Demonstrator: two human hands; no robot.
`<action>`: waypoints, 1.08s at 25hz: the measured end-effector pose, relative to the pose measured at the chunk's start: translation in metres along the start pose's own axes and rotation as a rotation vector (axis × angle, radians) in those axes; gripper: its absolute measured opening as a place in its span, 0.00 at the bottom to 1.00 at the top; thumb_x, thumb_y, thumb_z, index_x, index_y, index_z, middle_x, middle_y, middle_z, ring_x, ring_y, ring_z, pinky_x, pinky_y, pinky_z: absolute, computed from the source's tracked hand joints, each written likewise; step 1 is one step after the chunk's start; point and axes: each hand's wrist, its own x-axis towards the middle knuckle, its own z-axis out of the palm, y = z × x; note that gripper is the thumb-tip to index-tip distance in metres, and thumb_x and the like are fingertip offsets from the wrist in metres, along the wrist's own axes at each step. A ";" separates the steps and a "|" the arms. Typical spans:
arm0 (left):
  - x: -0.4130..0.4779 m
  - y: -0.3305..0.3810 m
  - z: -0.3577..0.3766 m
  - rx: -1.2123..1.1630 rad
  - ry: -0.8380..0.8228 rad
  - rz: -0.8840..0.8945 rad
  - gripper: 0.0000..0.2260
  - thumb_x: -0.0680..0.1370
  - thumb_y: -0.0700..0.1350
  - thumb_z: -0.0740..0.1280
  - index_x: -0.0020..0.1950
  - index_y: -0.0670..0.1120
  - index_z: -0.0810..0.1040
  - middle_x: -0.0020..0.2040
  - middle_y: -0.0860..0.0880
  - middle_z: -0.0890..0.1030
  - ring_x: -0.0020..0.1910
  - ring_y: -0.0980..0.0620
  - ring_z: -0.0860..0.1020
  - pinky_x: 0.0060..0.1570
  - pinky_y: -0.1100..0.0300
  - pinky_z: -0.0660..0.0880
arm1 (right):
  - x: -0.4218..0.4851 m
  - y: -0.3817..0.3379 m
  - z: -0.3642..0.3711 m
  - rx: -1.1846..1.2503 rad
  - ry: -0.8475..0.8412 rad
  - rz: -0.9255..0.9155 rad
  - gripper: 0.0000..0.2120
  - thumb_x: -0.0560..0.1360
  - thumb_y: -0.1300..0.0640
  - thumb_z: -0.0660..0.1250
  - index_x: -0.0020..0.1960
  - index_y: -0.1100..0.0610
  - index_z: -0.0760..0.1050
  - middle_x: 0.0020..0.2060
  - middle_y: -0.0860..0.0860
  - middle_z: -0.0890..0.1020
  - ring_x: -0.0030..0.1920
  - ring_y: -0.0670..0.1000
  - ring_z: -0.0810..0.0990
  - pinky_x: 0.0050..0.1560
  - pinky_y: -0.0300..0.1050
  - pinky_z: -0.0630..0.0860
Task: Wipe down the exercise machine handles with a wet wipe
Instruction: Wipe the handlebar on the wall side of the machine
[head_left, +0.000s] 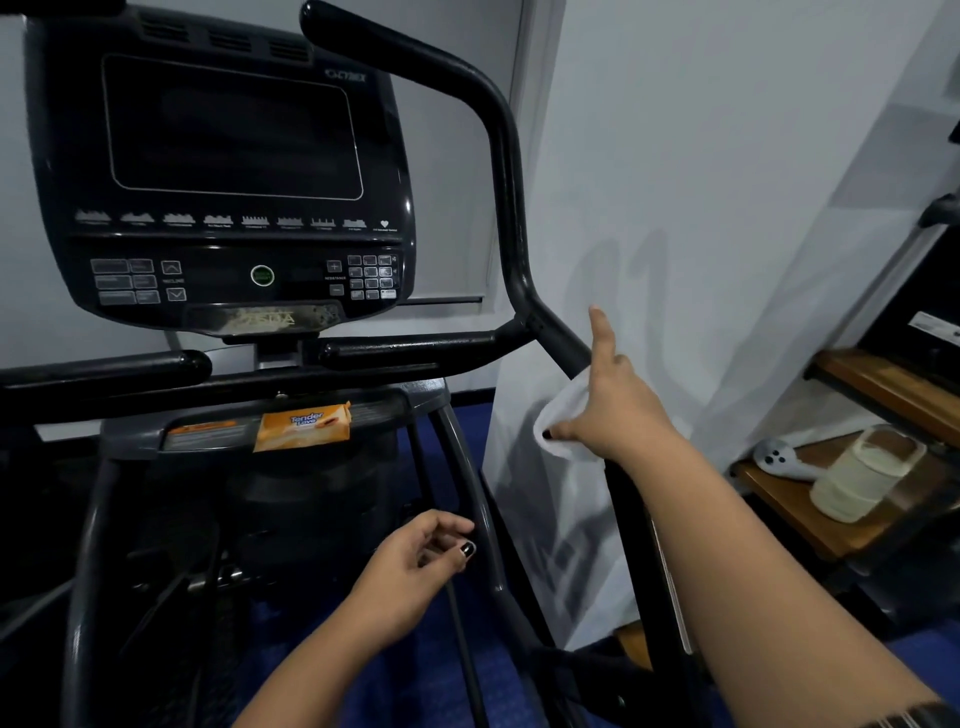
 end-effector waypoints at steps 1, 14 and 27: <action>0.000 0.000 -0.003 0.010 0.004 -0.006 0.08 0.78 0.40 0.70 0.54 0.51 0.81 0.50 0.44 0.83 0.49 0.45 0.82 0.57 0.48 0.78 | -0.010 0.004 -0.001 0.054 -0.027 -0.015 0.66 0.63 0.51 0.81 0.75 0.39 0.29 0.61 0.55 0.70 0.56 0.58 0.76 0.54 0.52 0.76; 0.003 0.008 -0.012 0.060 -0.050 0.005 0.08 0.78 0.41 0.69 0.55 0.51 0.80 0.50 0.44 0.83 0.48 0.49 0.83 0.45 0.64 0.78 | 0.003 -0.007 0.002 0.177 0.085 0.319 0.10 0.74 0.56 0.66 0.51 0.61 0.73 0.40 0.53 0.77 0.41 0.57 0.76 0.34 0.42 0.67; -0.003 -0.001 -0.009 0.045 -0.080 -0.044 0.08 0.79 0.41 0.69 0.54 0.52 0.81 0.51 0.44 0.83 0.49 0.48 0.83 0.53 0.56 0.79 | 0.043 0.028 -0.019 0.800 -0.581 0.316 0.23 0.76 0.45 0.69 0.61 0.62 0.76 0.49 0.60 0.83 0.45 0.57 0.83 0.45 0.50 0.82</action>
